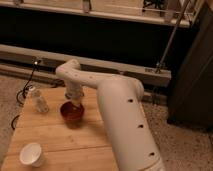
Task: Drag the ceramic bowl in a circle
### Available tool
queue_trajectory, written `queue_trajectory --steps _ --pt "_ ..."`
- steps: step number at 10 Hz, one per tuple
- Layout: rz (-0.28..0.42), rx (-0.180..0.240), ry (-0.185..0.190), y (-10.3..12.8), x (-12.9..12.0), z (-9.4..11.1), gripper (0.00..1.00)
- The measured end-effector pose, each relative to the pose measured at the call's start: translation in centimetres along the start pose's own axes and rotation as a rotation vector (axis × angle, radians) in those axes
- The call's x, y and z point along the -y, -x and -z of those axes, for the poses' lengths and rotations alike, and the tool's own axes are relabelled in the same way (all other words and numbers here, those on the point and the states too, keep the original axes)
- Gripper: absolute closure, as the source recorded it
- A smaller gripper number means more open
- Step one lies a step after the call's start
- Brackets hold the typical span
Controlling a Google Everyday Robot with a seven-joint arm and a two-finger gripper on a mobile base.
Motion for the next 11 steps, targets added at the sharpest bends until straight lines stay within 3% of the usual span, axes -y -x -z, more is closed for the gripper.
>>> queue_trajectory --steps 2,4,6,8,11 --pt "-0.094 0.056 0.014 7.0 -0.3 -0.2 1.0" --pt "-0.107 0.088 0.032 10.8 1.9 0.3 1.0" --pt "-0.077 0.116 0.034 13.5 5.9 0.9 1.0" --pt "-0.018 0.125 0.011 13.6 9.8 0.8 1.0" --pt "0.12 0.085 -0.043 8.8 15.3 0.0 1.0"
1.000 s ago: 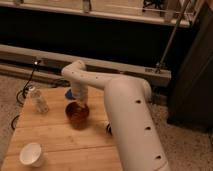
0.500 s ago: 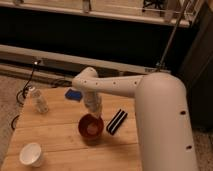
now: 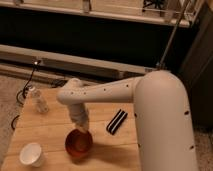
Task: Drag the ceramic bowl in a circle
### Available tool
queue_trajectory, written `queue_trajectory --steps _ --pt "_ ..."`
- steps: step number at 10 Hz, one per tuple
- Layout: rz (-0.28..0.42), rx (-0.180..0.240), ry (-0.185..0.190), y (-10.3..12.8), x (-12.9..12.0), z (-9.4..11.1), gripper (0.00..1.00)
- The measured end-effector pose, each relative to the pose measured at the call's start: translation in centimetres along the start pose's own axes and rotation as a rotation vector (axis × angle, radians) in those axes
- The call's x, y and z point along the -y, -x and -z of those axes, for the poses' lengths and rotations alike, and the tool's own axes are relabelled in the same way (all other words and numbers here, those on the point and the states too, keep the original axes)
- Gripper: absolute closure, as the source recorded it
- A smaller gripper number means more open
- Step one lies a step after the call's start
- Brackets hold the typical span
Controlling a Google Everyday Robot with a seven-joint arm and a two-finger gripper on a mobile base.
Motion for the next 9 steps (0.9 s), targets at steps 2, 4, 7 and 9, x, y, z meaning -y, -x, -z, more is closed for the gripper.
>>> queue_trajectory --steps 2,4,7,9 --pt "0.111 -0.049 -0.007 -5.3 1.5 0.2 1.0" --pt "0.21 -0.099 0.016 -10.7 1.3 1.2 1.0" --pt "0.291 -0.139 0.07 -16.9 -1.7 3.2 1.0" --pt "0.264 -0.143 0.096 -18.4 -5.7 4.0 1.0"
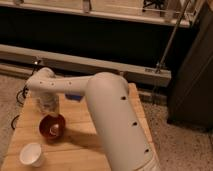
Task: Drag the ceramic bowl in a circle
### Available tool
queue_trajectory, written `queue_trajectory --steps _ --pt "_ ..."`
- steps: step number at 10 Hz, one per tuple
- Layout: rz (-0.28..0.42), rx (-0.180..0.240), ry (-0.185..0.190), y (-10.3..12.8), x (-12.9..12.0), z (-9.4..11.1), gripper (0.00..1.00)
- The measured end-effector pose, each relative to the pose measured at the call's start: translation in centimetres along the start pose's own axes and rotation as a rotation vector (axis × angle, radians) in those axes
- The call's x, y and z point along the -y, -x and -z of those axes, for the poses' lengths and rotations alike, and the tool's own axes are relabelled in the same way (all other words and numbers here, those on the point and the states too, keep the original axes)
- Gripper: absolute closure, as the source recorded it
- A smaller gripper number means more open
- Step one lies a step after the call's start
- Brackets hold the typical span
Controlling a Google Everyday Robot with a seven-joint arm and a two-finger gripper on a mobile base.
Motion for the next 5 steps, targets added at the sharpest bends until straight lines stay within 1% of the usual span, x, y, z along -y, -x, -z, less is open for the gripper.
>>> queue_trajectory --steps 1,2,3,4,5 --pt "-0.035 0.004 0.007 0.9 -2.1 0.0 1.0" --pt "-0.088 0.01 0.009 2.6 -4.3 -0.1 1.0" --pt "-0.142 0.021 0.01 4.7 -5.9 -0.2 1.0" --pt "-0.197 0.035 0.009 7.0 -7.0 -0.3 1.0" --pt "-0.262 0.06 0.007 10.3 -7.8 -0.6 1.0"
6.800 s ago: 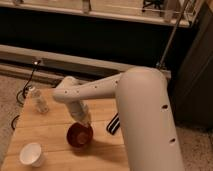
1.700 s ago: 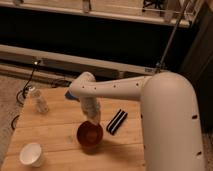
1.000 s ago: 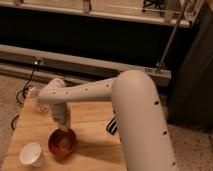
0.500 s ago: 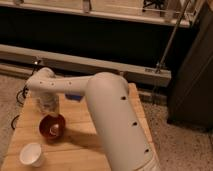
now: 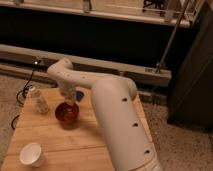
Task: Drag the ceramic bowl in a circle
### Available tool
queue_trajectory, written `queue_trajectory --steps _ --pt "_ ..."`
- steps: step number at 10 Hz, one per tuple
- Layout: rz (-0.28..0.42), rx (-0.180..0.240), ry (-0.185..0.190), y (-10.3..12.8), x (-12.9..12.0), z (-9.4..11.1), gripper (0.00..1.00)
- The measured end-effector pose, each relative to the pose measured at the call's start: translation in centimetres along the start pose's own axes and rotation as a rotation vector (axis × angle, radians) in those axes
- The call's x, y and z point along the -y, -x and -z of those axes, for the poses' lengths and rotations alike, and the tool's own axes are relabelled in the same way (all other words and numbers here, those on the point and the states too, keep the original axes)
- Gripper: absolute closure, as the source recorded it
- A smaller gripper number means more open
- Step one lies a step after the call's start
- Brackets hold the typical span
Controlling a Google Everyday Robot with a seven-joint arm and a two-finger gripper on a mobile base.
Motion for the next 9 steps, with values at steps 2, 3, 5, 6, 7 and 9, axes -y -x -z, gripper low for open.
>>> queue_trajectory --steps 2,3,5,6,7,9 --pt "-0.127 0.069 -0.007 7.0 -1.6 -0.9 1.0" --pt "-0.186 0.11 -0.011 11.0 -1.6 -1.3 1.0" --pt "-0.255 0.171 -0.025 16.9 0.2 -1.9 1.0" --pt "-0.281 0.197 -0.032 19.3 1.2 -2.1 1.0" --pt "-0.297 0.215 -0.04 21.4 2.4 -2.1 1.0" --pt "-0.215 0.186 -0.087 20.1 6.9 -1.9 1.0"
